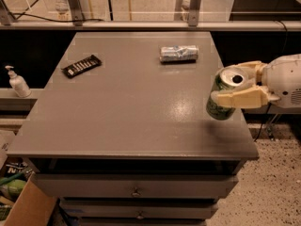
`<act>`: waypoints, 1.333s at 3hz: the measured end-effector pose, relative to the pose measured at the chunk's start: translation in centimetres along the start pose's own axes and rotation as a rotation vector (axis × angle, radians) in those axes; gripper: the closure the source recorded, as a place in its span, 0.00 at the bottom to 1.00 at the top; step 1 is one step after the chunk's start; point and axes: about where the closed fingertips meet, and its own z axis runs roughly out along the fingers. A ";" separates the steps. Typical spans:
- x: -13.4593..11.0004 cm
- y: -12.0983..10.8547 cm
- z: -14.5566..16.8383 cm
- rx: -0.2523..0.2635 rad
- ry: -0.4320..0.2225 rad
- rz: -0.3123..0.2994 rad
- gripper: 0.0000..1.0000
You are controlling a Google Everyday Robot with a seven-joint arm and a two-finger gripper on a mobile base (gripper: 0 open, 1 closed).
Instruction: Move green can near redbull can
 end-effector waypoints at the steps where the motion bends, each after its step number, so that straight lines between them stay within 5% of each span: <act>1: 1.3 0.7 1.0 0.010 0.013 0.029 1.00; 2: 1.4 -0.6 3.1 0.040 0.016 0.044 1.00; 4: -0.3 -6.5 5.7 0.117 -0.010 0.061 1.00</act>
Offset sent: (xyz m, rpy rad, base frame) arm 0.0436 0.0297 -0.0358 -0.0005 0.0255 -0.1101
